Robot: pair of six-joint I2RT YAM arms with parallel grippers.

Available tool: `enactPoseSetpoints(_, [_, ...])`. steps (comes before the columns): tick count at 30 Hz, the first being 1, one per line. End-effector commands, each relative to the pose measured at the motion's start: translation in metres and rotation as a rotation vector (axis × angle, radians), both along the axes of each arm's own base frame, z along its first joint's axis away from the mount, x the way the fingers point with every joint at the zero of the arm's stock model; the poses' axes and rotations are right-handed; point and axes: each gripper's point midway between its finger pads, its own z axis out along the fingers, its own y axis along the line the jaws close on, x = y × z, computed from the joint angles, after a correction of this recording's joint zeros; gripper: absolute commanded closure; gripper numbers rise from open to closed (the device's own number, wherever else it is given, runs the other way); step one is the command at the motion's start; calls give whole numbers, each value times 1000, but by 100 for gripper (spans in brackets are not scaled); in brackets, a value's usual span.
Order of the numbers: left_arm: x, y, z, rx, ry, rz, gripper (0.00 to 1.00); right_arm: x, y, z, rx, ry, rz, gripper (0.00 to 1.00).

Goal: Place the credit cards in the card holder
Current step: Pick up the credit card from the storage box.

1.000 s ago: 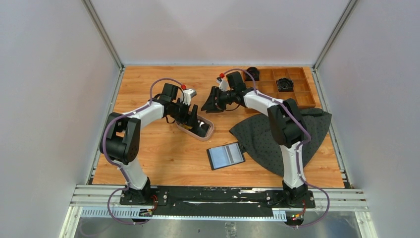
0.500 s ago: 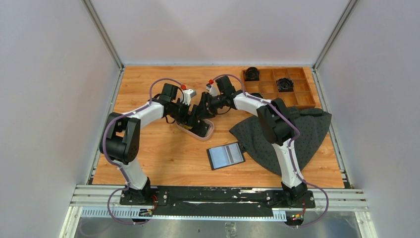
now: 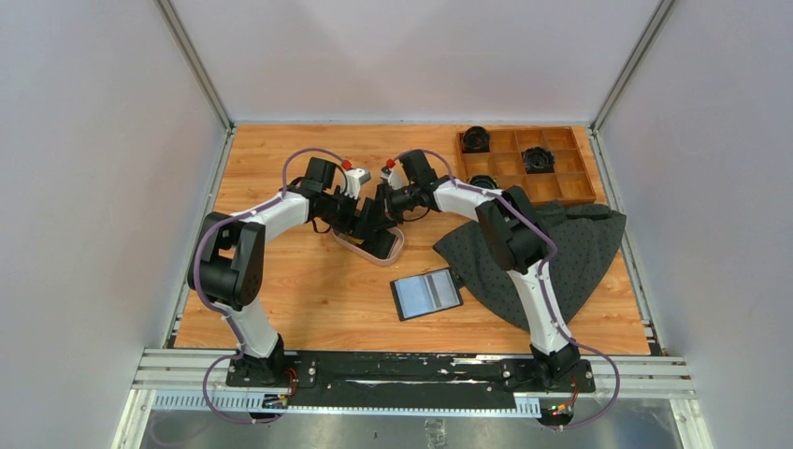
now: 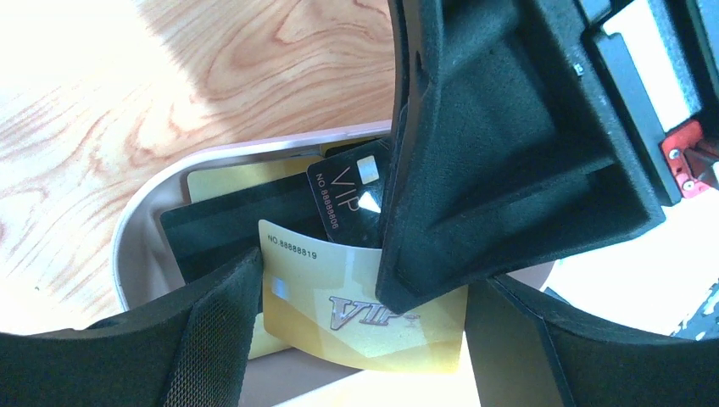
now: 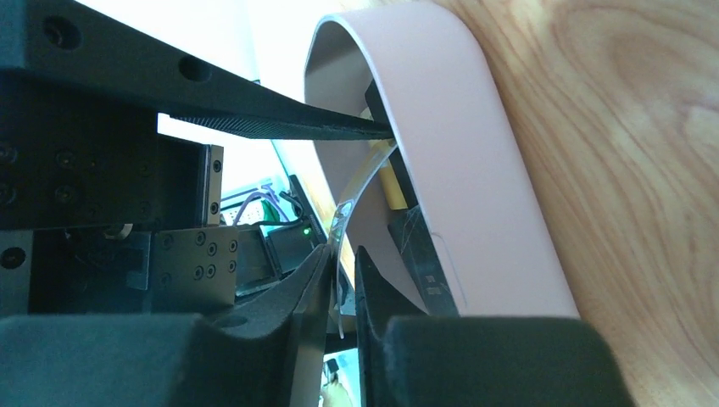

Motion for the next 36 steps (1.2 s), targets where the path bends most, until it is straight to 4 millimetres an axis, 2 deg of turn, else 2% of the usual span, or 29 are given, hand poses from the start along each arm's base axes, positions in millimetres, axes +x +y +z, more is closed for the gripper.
enactPoseSetpoints(1, [-12, 6, -11, 14, 58, 12, 21, -9, 9, 1, 27, 35, 36, 87])
enactPoseSetpoints(4, [-12, 8, -10, 18, 55, 19, 18, -10, 9, 0, 30, 37, 36, 94])
enactPoseSetpoints(8, [-11, 10, -5, 24, 35, 40, 8, -8, 9, 4, 52, 19, 40, 97])
enactPoseSetpoints(12, [-9, 10, 11, 9, -5, 62, 0, -3, 4, 11, 78, -9, 32, 100])
enactPoseSetpoints(17, [-12, 8, 45, -41, -79, 81, 0, -2, -2, 25, 111, -43, 40, 100])
enactPoseSetpoints(25, [-23, 10, 108, -124, -236, 121, 0, -14, -12, 65, 179, -163, 73, 100])
enactPoseSetpoints(29, [-36, 12, 142, -184, -336, 140, 0, -22, -21, 89, 211, -253, 97, 100])
enactPoseSetpoints(36, [-61, 15, 191, -320, -469, 191, 0, -43, -46, 101, 223, -370, 120, 100])
